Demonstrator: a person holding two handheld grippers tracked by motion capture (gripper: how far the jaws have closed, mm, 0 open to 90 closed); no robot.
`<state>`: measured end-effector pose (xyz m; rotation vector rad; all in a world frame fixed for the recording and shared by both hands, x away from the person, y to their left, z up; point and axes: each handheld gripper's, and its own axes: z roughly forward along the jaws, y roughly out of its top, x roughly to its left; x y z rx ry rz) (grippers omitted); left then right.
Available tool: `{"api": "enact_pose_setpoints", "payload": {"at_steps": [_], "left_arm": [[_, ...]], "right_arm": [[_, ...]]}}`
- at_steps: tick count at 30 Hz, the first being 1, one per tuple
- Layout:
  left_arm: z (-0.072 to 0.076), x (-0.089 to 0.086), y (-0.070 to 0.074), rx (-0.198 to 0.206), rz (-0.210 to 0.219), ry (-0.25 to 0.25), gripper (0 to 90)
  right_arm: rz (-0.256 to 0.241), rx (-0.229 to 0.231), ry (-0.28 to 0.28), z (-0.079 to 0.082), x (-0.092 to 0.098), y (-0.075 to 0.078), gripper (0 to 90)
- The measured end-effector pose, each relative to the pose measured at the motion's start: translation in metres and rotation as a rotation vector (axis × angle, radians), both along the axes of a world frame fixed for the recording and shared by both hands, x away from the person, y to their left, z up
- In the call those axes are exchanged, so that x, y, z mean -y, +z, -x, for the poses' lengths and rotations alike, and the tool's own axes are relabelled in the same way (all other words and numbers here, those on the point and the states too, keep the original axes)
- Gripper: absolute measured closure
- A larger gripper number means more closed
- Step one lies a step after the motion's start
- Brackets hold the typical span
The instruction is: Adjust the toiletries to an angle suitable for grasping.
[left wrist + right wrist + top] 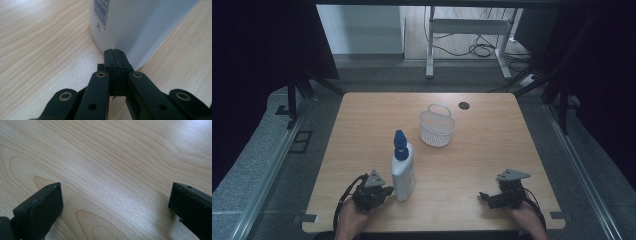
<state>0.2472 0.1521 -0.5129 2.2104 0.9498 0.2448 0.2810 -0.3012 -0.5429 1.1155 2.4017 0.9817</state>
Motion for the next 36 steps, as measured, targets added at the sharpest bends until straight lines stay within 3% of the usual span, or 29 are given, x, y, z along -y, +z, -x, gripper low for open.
{"api": "enact_pose_setpoints", "payload": {"at_steps": [21,36], "left_arm": [[-0.001,0.024,-0.001,-0.009,0.031,-0.080,89.2],[-0.005,0.042,-0.003,0.001,0.043,-0.109,89.2]], "right_arm": [[0.001,0.002,0.001,0.000,0.000,0.000,0.0],[0.000,0.000,0.000,0.000,0.000,0.000,0.0]]}}
